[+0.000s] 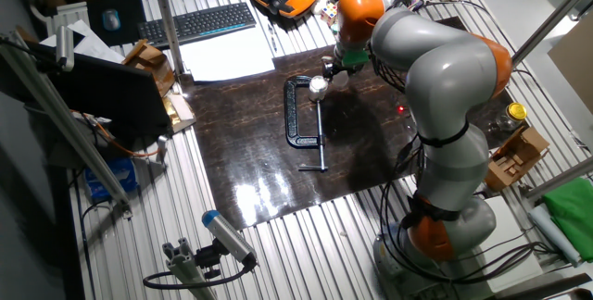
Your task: Screw the lid onto the jar
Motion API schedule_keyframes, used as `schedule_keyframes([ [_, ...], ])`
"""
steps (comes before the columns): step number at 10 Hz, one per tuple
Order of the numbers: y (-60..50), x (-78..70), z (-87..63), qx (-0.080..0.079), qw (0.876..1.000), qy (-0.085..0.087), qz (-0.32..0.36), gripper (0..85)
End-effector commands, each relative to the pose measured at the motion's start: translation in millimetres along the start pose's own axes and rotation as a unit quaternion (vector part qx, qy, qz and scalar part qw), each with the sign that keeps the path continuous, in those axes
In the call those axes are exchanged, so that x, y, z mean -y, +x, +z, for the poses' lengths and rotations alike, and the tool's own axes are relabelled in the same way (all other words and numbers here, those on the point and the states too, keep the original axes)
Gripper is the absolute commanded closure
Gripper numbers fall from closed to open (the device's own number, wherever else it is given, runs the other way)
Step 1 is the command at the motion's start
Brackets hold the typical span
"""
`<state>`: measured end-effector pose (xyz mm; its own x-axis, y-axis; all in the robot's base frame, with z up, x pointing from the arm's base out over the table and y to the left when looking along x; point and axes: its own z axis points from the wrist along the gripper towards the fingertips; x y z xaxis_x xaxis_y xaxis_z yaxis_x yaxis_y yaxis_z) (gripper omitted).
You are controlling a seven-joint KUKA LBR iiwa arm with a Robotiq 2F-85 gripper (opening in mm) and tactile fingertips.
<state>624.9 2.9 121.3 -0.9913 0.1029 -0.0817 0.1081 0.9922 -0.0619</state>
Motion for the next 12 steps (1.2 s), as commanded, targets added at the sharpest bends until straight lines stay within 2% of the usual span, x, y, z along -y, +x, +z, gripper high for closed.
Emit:
schedule_keyframes([
  [1, 0.0, -0.1, 0.0, -0.002, 1.000, 0.001, 0.001, 19.7],
  [3, 0.1, -2.3, -0.9, -0.010, 1.000, 0.000, 0.000, 19.7],
  [6, -4.3, -31.6, -7.2, -0.001, 1.000, -0.004, -0.007, 19.3],
  [7, -5.7, -41.6, -6.4, -0.001, 1.000, -0.003, -0.011, 19.3],
  [8, -5.7, -46.9, -2.9, 0.000, 1.000, -0.008, -0.010, 19.7],
  [12, -9.2, -58.1, 7.2, 0.003, 1.000, -0.015, -0.007, 19.3],
])
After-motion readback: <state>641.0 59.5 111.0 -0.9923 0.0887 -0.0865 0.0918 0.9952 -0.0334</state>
